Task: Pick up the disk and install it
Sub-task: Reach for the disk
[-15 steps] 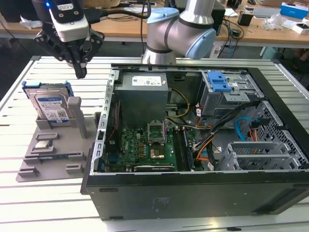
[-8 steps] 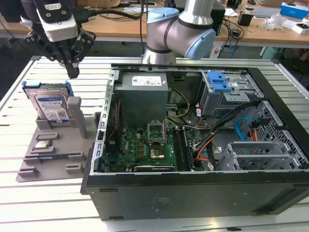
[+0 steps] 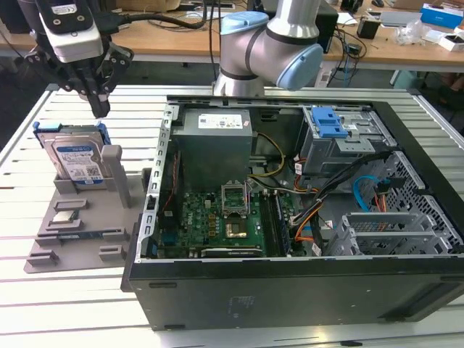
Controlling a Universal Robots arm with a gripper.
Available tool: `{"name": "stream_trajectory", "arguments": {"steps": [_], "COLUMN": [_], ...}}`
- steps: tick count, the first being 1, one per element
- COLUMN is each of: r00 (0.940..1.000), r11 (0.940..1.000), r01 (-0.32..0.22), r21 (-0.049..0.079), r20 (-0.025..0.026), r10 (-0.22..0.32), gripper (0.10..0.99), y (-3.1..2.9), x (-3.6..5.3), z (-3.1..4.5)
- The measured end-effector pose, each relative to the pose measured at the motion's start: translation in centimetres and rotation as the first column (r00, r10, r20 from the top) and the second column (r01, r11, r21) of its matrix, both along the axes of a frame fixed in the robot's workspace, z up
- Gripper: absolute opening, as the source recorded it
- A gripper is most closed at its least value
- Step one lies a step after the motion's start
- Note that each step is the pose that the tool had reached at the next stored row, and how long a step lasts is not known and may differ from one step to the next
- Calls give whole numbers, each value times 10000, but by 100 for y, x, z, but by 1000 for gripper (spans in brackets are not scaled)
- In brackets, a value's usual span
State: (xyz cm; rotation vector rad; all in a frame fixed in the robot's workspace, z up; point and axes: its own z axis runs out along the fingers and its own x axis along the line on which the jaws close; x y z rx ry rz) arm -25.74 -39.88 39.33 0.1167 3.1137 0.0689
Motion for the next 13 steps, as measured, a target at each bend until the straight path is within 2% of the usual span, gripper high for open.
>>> {"name": "stream_trajectory", "arguments": {"steps": [13], "r00": [10000], "r11": [10000], "r01": [0], "r21": [0], "r20": [0], "r10": [0], "gripper": [102], "y": [0], "x": [-252], "z": [0]}}
